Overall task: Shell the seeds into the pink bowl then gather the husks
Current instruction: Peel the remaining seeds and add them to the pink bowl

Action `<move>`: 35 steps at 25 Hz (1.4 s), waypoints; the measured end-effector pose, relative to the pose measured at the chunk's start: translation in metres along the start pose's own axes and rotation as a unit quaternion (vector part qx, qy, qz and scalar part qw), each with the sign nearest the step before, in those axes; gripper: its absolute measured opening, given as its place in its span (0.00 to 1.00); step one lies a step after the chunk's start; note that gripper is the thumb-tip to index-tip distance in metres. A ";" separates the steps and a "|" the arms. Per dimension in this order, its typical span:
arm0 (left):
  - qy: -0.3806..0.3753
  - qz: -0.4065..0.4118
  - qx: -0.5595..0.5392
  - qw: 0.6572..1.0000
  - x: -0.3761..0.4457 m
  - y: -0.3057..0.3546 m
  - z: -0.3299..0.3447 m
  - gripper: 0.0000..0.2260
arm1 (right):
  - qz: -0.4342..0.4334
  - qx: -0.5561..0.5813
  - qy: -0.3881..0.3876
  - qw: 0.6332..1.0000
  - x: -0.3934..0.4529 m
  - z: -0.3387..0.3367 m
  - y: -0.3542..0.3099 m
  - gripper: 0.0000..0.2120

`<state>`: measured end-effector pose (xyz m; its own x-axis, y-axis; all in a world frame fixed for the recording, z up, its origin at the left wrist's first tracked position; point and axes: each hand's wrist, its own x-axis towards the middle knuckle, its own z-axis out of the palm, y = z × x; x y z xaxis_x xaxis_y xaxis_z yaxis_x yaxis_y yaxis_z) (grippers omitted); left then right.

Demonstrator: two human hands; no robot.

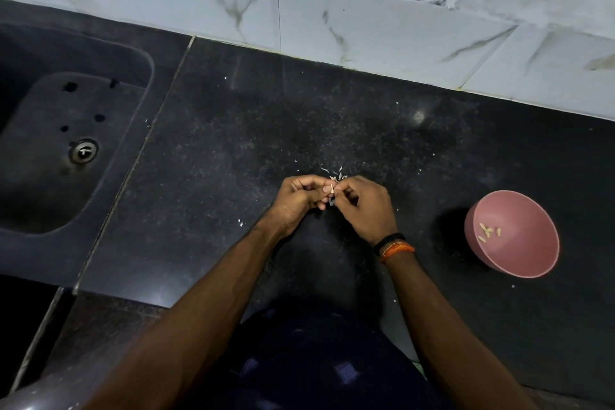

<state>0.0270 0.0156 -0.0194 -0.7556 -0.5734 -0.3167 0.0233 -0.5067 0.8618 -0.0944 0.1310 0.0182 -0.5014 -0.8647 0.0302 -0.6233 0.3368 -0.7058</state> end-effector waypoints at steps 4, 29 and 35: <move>-0.013 0.024 0.001 1.000 -0.002 -0.001 -0.002 0.08 | 0.077 0.103 0.002 0.992 -0.001 0.004 0.000 0.03; 0.007 0.006 0.001 1.000 -0.002 0.000 0.003 0.06 | 0.049 0.013 0.014 0.999 0.000 0.002 -0.005 0.02; 0.003 0.023 0.010 1.000 -0.002 -0.004 0.001 0.06 | 0.054 0.021 0.021 0.998 0.000 0.001 -0.005 0.02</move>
<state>0.0272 0.0194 -0.0217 -0.7504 -0.5994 -0.2788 0.0443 -0.4664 0.8834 -0.0907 0.1289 0.0216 -0.5893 -0.8077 -0.0192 -0.5394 0.4110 -0.7349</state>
